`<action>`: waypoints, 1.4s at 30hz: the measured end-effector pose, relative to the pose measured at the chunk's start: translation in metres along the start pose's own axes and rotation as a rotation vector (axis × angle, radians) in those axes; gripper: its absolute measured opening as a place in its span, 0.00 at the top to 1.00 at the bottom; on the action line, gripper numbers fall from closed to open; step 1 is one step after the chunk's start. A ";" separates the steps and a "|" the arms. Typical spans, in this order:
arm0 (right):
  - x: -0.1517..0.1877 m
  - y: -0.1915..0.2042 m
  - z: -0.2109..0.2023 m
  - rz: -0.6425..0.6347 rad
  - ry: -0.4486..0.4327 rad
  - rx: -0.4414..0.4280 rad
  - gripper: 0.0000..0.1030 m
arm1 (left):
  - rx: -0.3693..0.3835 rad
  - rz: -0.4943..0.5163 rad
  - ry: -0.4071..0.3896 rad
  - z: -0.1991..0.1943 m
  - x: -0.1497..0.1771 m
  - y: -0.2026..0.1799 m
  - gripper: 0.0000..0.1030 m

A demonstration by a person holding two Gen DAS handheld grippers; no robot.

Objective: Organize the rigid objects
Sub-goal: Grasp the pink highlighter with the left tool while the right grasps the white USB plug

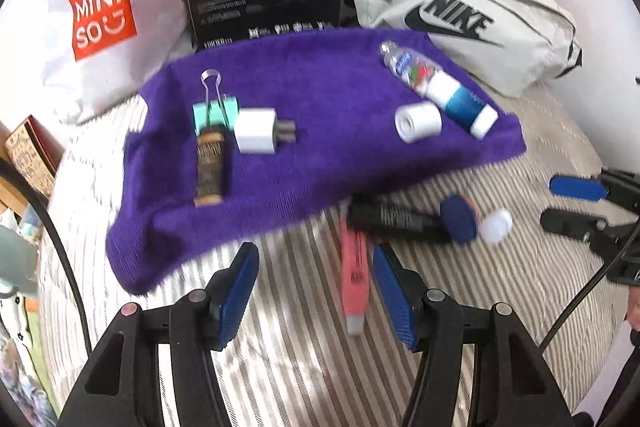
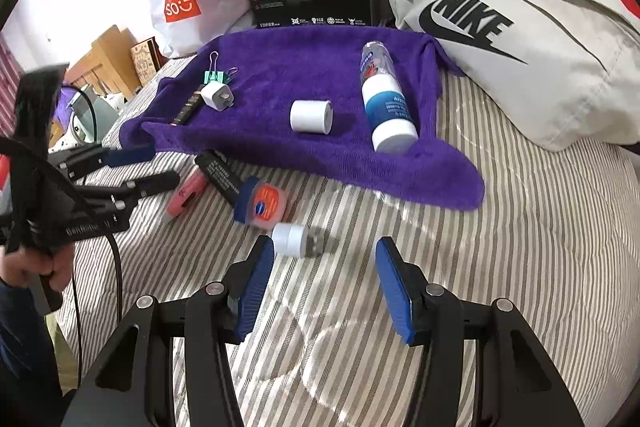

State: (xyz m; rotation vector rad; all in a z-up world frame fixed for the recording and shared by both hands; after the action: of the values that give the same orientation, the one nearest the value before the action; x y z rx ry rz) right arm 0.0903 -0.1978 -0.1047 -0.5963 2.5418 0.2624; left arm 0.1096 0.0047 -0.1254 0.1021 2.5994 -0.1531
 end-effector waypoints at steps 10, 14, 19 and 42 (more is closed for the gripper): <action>0.019 0.005 -0.004 0.023 0.012 0.003 0.49 | -0.010 0.014 0.024 0.018 0.019 -0.003 0.47; 0.023 0.008 -0.005 0.023 0.015 0.010 0.49 | -0.010 0.012 0.024 0.019 0.016 -0.004 0.47; 0.027 0.007 0.001 0.056 0.020 -0.005 0.49 | -0.006 0.019 0.007 0.019 0.016 -0.006 0.48; 0.001 0.022 0.045 0.042 0.029 0.021 0.58 | 0.043 0.042 0.018 0.012 0.014 -0.009 0.84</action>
State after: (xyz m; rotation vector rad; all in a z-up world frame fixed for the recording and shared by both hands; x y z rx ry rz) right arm 0.0988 -0.1651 -0.1421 -0.5435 2.5842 0.2430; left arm 0.1032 -0.0048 -0.1424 0.1748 2.6101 -0.1943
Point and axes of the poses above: each gripper's, at about its wrist camera, not at the fingertips, and z roughly the way its jaws point, y to its left, x to its underside, the point moved 5 cm from there along z, roughly the way its jaws point, and after that the axes turned 10 degrees about -z, right-handed, at the moved point
